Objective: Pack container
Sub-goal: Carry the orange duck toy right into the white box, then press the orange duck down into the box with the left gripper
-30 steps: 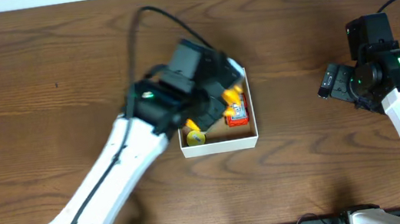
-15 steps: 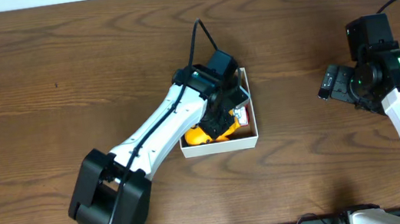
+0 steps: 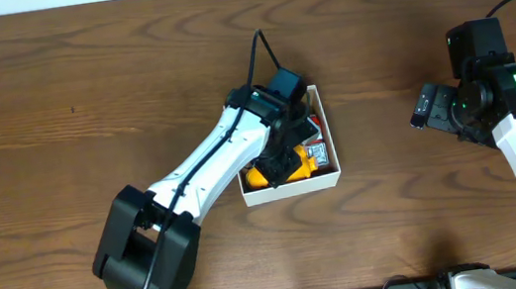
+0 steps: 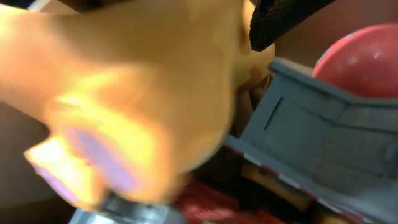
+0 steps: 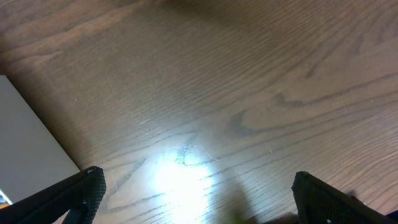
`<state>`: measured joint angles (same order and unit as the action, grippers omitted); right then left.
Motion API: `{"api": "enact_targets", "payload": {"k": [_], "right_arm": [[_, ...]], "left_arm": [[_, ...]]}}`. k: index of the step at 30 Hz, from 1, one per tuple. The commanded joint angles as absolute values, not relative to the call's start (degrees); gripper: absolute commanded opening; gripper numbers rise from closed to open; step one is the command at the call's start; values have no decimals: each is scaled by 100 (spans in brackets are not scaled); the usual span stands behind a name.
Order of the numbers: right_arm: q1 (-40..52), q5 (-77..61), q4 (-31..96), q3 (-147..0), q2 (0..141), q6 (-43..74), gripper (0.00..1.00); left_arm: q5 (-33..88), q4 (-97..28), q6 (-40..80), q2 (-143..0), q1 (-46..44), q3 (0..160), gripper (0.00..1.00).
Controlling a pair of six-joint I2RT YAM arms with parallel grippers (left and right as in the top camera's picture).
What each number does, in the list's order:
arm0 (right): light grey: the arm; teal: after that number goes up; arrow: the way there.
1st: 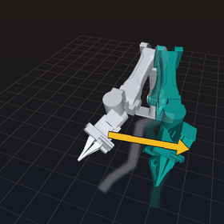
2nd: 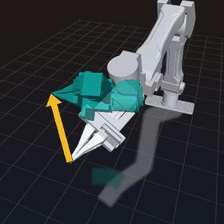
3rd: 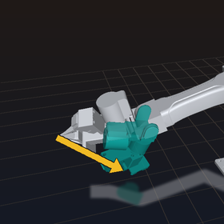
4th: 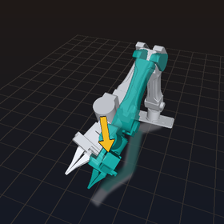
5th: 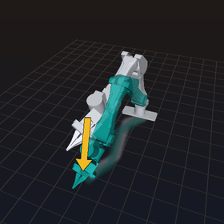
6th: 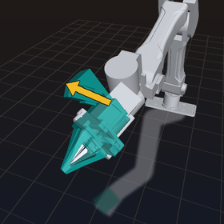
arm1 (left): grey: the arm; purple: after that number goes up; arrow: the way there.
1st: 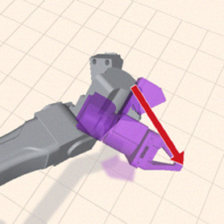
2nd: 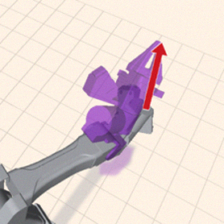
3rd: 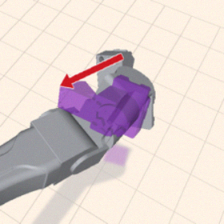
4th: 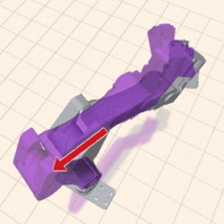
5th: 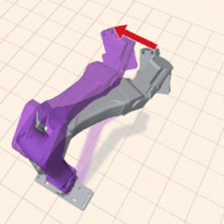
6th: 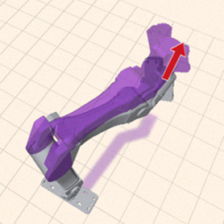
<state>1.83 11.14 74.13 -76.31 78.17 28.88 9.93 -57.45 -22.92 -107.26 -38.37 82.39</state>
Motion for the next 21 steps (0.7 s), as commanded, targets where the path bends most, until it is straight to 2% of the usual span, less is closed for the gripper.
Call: {"api": "enact_targets", "payload": {"k": [1, 5, 9, 14, 21], "right_arm": [[134, 1179, 7430, -7605, 7835, 2818, 99], [134, 1181, 7419, -7605, 7835, 2821, 99], [134, 1179, 7419, -7605, 7835, 2821, 99], [134, 1179, 7417, -7605, 7835, 2821, 99], [134, 1179, 7419, -7605, 7835, 2821, 99]], "left_arm": [[987, -5784, -2329, -10195, -3833, 8350, 59], [987, -5784, -2331, -9623, -3833, 8350, 65], [987, -5765, -2333, -9037, -3833, 8350, 67], [987, -5400, -2331, -8646, -3833, 8350, 67], [989, -5000, -2329, -8927, -3833, 8331, 64]]}}
